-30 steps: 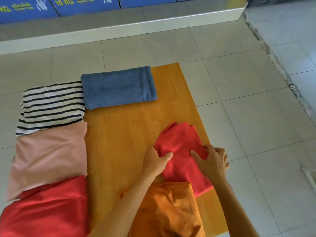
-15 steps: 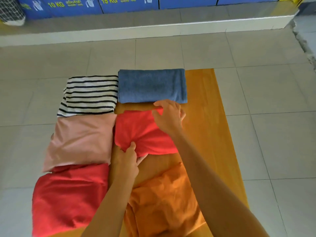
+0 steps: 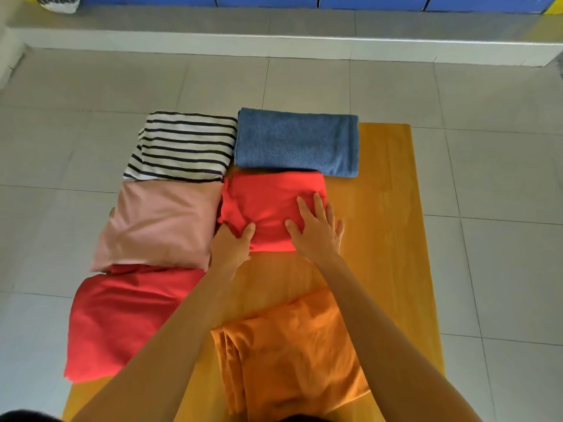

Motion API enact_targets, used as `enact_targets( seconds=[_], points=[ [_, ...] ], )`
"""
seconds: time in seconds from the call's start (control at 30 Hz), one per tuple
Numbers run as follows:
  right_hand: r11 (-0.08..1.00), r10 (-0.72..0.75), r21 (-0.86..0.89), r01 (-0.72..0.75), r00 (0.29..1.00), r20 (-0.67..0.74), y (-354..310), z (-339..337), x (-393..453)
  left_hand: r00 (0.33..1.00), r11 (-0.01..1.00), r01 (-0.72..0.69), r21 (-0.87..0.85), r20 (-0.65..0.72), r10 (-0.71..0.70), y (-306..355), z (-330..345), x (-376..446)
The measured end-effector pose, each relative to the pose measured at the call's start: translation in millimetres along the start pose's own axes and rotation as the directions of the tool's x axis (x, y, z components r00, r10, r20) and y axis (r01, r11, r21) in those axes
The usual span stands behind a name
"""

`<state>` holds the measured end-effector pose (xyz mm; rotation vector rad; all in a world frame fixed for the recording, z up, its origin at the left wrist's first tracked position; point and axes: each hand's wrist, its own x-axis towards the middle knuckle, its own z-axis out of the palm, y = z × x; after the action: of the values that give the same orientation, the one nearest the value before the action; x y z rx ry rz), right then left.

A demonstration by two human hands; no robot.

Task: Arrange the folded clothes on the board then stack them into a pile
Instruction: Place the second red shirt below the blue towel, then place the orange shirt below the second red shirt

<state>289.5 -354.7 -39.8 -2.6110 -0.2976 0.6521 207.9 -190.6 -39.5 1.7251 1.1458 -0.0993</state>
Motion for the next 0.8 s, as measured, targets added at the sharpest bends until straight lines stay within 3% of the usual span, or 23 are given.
enact_targets(
  seconds=[0.1,0.23,0.3,0.37,0.47,0.53,0.63,0.8],
  points=[
    [0.998,0.027,0.065,-0.027,1.0,-0.006,7.7,-5.7,-9.9,0.999,0.982,-0.041,0.182,0.018,0.039,-14.3,-19.2,-5.9],
    [0.922,0.055,0.385,0.031,0.976,-0.209,31.9,-34.4,-43.1,0.969,0.894,-0.232,0.384,0.012,0.247,-42.5,-39.9,-57.0],
    [0.895,0.14,0.444,-0.051,0.975,-0.17,49.1,-47.1,-71.2,0.931,0.814,-0.33,0.478,0.021,0.366,-65.2,-48.7,-97.6],
    [0.887,0.23,0.418,-0.197,0.973,-0.031,66.2,-51.3,-102.9,0.953,0.807,-0.282,0.519,0.057,0.297,-89.6,-52.4,-134.6],
    [0.917,0.3,0.198,-0.347,0.925,0.232,83.5,-33.4,-141.1,0.98,0.83,-0.182,0.528,0.167,0.108,-116.5,-41.7,-167.3],
    [0.932,0.323,0.062,-0.357,0.896,0.305,88.0,-10.2,-159.6,0.958,0.813,-0.262,0.52,0.239,0.156,-125.3,-29.4,-173.0],
    [0.941,0.323,0.037,-0.336,0.926,0.197,80.3,18.5,-169.9,0.915,0.745,-0.404,0.531,0.234,0.329,-124.8,-13.9,-150.9],
    [0.968,0.249,0.039,-0.25,0.968,0.026,46.0,31.3,-139.7,0.874,0.689,-0.445,0.572,0.112,0.472,-97.8,-20.0,-92.3]
  ],
)
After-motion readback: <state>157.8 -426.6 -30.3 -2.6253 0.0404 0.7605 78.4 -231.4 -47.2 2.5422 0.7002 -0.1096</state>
